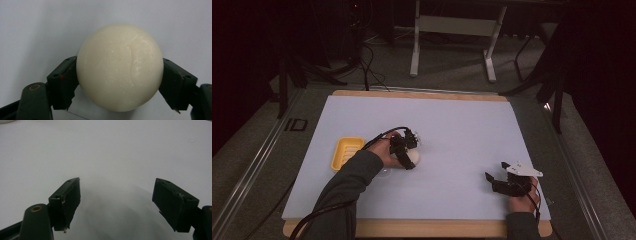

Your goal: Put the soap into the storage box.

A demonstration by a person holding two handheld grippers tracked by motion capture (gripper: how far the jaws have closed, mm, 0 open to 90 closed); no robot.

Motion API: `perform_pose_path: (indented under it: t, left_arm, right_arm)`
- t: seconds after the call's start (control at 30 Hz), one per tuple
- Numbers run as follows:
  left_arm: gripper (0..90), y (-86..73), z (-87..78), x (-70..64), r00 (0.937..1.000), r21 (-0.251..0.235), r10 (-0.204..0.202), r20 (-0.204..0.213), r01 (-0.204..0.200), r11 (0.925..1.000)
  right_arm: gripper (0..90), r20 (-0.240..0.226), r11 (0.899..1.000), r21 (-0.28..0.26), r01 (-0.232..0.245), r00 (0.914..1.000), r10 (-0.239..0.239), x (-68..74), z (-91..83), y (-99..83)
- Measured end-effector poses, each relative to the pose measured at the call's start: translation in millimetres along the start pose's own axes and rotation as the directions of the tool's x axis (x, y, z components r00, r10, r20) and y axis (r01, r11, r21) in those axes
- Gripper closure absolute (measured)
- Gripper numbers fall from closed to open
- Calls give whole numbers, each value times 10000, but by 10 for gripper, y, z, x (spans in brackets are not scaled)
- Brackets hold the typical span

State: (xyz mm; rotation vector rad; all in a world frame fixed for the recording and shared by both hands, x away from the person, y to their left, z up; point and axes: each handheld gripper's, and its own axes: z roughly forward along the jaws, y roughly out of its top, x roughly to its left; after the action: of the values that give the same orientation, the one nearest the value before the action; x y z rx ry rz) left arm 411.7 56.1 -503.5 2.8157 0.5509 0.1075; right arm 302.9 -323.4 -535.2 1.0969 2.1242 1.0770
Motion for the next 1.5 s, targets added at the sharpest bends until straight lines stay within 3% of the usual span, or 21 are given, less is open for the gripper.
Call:
perform_pose_path:
  t: [1.0,1.5]
  left_arm:
    - [257,45,18,-10,9993,324,-283,243,275,9991]
    - [258,-24,-152,-4,9993,225,-358,143,355,9991]
  right_arm:
    - [221,-33,10000,14,10,10000,-10,0,3,1]
    - [222,-37,10000,0,4,10000,-4,-1,0,0]
